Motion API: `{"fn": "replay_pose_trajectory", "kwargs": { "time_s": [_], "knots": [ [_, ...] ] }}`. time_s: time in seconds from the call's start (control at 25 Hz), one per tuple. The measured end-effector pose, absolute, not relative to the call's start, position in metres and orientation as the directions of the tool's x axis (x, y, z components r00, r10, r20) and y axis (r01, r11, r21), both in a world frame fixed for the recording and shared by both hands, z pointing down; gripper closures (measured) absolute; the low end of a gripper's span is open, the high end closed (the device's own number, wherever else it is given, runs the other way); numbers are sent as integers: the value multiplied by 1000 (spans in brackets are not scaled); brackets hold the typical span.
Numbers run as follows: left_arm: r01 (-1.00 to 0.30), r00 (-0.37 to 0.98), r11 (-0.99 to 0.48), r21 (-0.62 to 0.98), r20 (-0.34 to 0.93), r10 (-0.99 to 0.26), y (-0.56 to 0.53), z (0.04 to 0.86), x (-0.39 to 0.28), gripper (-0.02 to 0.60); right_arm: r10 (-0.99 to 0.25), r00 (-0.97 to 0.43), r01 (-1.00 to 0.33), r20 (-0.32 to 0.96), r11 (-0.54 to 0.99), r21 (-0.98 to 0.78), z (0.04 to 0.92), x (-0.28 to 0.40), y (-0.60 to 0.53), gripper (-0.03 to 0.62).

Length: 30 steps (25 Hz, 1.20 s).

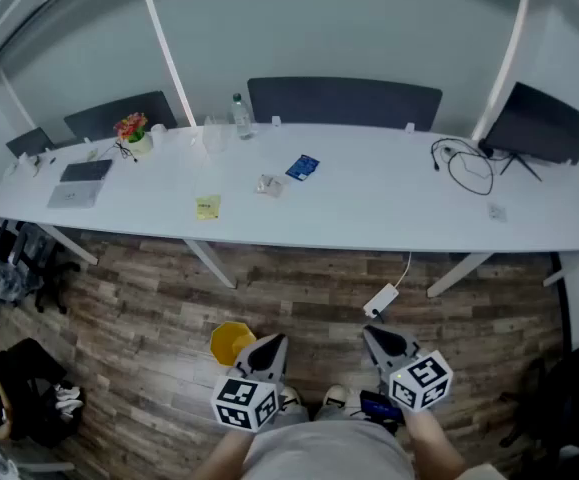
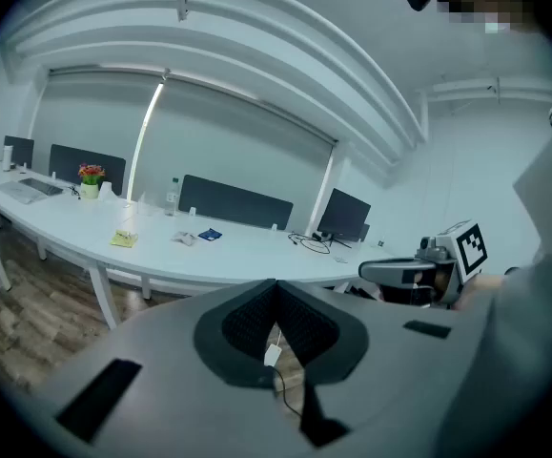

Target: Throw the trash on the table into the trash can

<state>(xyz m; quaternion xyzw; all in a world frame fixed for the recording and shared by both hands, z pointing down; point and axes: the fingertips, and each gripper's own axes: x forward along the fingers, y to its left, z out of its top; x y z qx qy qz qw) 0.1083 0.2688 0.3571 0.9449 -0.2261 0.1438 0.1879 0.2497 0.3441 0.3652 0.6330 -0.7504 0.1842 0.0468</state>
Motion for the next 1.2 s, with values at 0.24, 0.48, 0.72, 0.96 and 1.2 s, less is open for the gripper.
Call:
{"fn": "replay_pose_trajectory", "kwargs": {
  "time_s": [0.24,0.48,0.72,0.96,1.2],
  "knots": [
    [-475,859,-831,290,356,-367,274,357,113,581,-933,-200,-965,298,136,-223,364,251,349,565],
    [-480,857,-828,289,354,-374,277,357,121,581,-933,-212,-959,291,142,-245,365,262,353,565],
    [-492,849,-824,282,363,-383,283,358,128,581,-943,-221,-959,250,164,-230,362,272,360,563],
    [-516,838,-812,274,359,-411,292,358,137,581,-943,-221,-966,250,176,-188,361,294,370,563],
    [-513,838,-817,263,359,-411,299,356,148,581,-940,-228,-962,255,176,-209,366,307,374,563]
  ]
}}
